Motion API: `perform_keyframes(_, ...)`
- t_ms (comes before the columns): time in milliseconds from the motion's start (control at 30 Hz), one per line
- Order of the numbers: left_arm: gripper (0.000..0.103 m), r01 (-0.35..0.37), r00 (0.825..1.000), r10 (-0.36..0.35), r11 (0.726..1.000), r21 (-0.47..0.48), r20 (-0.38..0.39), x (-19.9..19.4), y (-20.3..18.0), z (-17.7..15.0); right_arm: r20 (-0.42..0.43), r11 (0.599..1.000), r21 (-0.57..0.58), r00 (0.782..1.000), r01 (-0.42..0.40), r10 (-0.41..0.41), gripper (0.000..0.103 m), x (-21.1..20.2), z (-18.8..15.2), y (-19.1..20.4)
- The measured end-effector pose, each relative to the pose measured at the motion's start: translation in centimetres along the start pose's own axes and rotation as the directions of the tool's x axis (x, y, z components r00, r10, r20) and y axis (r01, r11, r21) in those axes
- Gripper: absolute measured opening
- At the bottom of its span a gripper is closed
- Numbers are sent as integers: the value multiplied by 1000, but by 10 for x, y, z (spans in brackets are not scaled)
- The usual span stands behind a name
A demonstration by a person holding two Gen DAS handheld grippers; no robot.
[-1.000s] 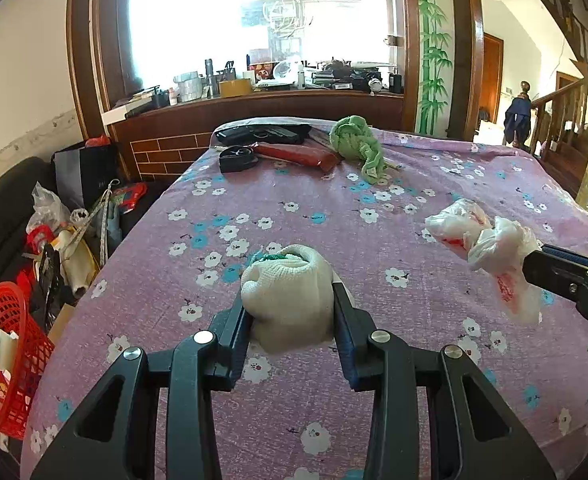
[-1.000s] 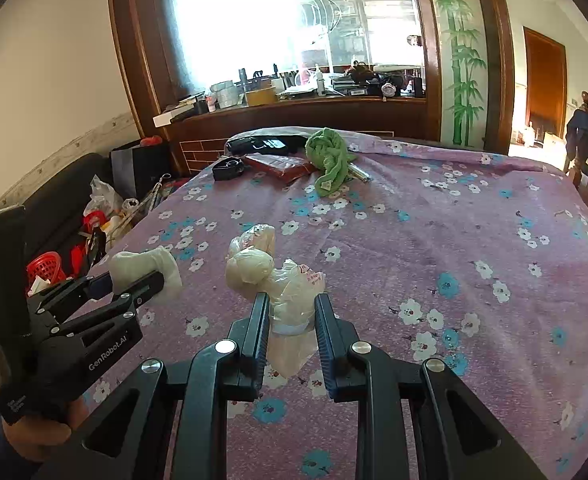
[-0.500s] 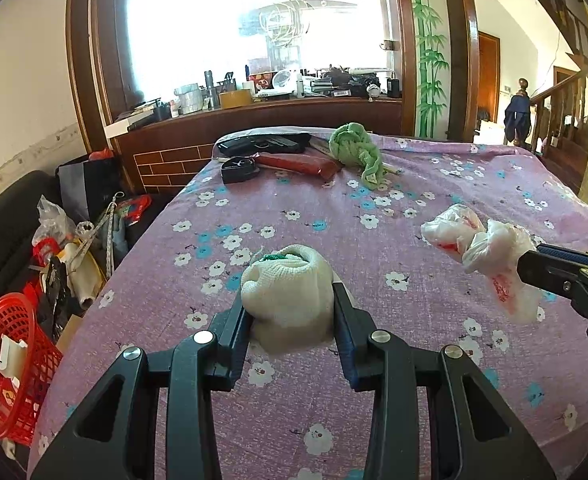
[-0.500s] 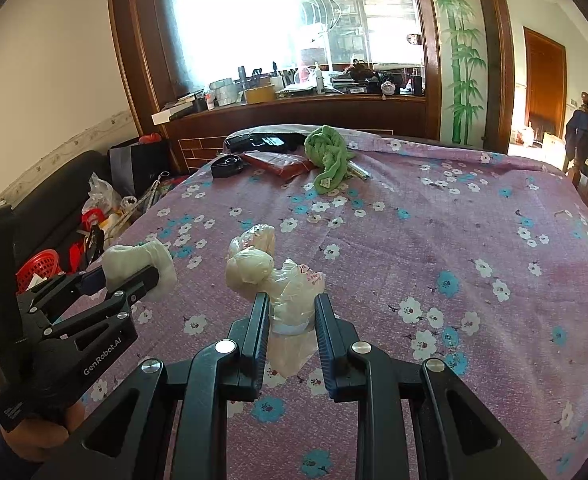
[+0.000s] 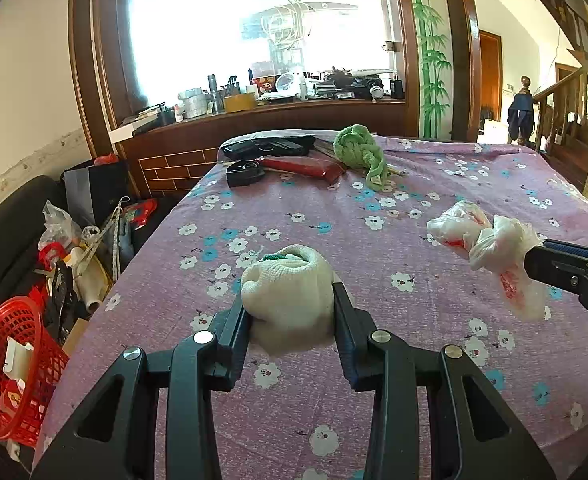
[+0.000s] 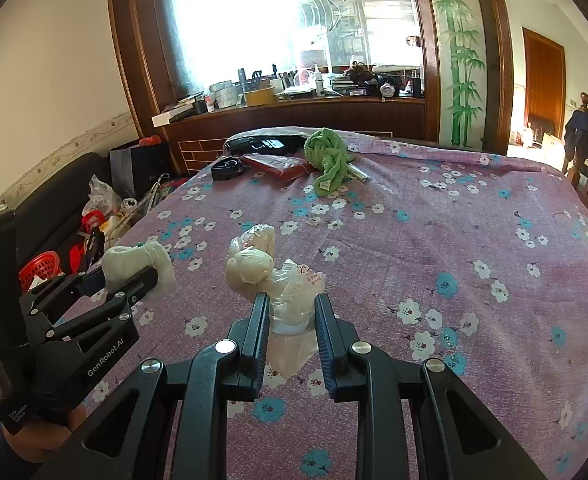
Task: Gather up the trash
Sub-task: 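Lift the cotton wad and plastic bag off the bed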
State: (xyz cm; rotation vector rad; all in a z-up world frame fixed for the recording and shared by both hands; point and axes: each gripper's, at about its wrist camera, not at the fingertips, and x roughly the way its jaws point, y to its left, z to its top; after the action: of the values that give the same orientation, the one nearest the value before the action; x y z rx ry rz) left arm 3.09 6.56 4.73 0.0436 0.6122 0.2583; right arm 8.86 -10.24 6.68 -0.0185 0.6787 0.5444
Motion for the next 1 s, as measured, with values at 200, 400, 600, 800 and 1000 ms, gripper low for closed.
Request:
perform_keyframes(200,36,3,1000,-3,1000,-5,-1,0,1,0,8,1000,-2,1000,9,-9,25,-1,1,1)
perform_keyframes(400,36,21,1000,-21,1000,-13,5,-19,7,5,31,999,19,999,27,-28,25,-10,7,-1)
perform_keyframes(600,37,20,999,-20,1000,1,32,-60,19,0,50,1000,27,999,-3,2,25,-34,8,14)
perform_keyframes(800,37,-9,998,10,1000,-17,61,-96,47,-10,65,999,8,997,-49,49,25,-56,1,47)
perform_keyframes(1000,37,-42,996,45,998,-48,75,-118,78,-25,65,996,-30,994,-87,88,25,-67,-6,84)
